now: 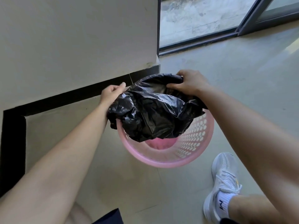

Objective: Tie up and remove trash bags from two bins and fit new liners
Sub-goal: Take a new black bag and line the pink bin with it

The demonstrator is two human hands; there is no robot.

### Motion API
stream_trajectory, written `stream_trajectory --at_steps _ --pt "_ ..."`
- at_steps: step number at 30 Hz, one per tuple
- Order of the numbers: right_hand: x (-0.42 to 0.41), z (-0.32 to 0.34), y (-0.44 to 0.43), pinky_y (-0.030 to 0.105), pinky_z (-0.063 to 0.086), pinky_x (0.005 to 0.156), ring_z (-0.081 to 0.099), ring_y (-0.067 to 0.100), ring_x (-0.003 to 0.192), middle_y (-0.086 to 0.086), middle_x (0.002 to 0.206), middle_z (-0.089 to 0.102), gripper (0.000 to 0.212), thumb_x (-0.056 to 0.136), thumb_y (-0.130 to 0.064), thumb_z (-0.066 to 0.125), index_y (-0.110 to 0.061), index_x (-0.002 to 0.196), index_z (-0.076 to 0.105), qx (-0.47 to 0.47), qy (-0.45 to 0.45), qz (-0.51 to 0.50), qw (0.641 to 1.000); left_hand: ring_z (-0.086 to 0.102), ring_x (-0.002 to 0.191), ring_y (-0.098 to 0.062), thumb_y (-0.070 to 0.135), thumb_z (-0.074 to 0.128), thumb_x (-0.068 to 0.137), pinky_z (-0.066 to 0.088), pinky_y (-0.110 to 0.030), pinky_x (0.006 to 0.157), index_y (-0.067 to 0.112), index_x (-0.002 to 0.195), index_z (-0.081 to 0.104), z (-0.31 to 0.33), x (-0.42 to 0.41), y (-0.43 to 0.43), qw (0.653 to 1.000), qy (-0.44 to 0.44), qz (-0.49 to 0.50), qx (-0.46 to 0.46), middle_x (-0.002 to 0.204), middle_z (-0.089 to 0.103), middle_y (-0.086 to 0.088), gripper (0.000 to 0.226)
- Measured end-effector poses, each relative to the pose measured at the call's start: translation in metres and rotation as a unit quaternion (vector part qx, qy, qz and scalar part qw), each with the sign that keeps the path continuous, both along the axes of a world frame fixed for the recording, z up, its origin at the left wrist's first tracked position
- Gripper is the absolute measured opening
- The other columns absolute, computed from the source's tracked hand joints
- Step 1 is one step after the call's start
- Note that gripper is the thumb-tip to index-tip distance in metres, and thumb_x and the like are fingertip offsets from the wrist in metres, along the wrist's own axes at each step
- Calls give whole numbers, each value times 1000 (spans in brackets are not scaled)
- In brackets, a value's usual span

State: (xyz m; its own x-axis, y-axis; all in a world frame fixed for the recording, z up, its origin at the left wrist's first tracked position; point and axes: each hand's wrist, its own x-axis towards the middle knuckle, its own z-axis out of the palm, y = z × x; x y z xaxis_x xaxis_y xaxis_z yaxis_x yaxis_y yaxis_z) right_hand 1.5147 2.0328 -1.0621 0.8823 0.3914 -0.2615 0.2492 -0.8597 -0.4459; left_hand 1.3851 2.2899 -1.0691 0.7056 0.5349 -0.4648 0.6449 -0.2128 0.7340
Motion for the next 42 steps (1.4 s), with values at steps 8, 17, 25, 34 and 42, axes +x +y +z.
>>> stream_trajectory --at_steps 8,17,25,34,42 --pt "-27 5 -1 35 46 81 61 34 103 16 108 67 45 85 -52 70 -12 105 65 -2 -54 -105 993 69 81 -20 47 74 75 44 -26 59 26 72 68 43 -18 -3 944 131 -257 157 72 69 5 22" --pt "-46 23 0 50 34 104 43 37 128 16 139 44 79 83 -51 67 -18 146 33 -63 -102 -132 984 58 106 -37 18 55 93 38 -33 76 8 107 59 17 9 -20 967 25 -31 252 113 65 -16 18" --pt "-80 1 14 42 27 114 30 35 141 17 159 19 66 98 -36 45 -23 157 19 189 21 -294 937 34 138 -28 31 66 81 34 -40 109 11 147 32 26 -10 -38 973 -86 105 186 150 37 -11 76" --pt "-120 -20 29 24 34 98 46 19 129 10 147 34 60 100 -47 46 -13 148 29 380 6 -551 743 61 75 -14 41 60 94 51 -33 70 7 92 60 -13 -66 -85 916 -180 345 -100 89 65 -3 34" --pt "-134 -39 27 18 31 75 51 19 89 -8 87 56 38 107 -35 34 -6 108 58 372 -68 -571 729 72 66 -14 18 42 104 54 -27 52 14 85 51 -26 -70 -100 900 -214 339 -170 88 69 -11 22"
